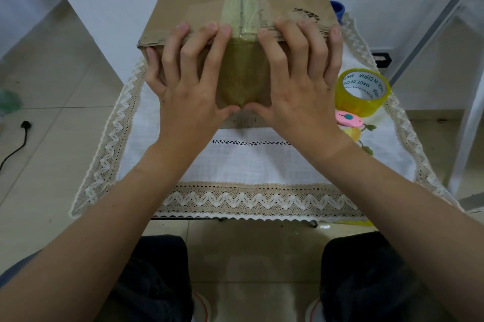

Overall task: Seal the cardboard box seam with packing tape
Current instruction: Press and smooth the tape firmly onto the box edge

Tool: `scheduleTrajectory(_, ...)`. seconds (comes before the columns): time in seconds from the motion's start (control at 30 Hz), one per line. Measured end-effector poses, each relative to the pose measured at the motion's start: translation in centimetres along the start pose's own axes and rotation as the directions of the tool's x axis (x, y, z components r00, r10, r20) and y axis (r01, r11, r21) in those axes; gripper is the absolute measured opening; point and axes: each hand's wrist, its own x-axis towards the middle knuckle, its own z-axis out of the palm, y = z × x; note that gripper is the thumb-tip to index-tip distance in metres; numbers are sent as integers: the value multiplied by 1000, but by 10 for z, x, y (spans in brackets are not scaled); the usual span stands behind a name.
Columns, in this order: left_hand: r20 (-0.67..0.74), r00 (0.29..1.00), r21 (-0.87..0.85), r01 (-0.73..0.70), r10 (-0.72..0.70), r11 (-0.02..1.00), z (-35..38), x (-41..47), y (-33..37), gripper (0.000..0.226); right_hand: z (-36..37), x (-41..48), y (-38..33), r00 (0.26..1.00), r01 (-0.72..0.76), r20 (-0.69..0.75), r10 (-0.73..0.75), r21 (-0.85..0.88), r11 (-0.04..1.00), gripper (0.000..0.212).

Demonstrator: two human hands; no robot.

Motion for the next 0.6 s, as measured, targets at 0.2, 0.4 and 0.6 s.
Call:
scheduleTrajectory(0.2,-85,990,-123,103,-114,987,-18,15,10,50,-15,25,-5,975,-174,-100,197,204,963,51)
scheduleTrajectory(0.4,-110,981,-119,143,-157,983,-7,15,13,51,-1,24,-12,961,-211,-148,234,156,965,47)
scheduleTrajectory(0.6,-48,997,17,63,-62,998,-2,1,5,98,2,3,-3,994,-50,-96,57,75,996,76)
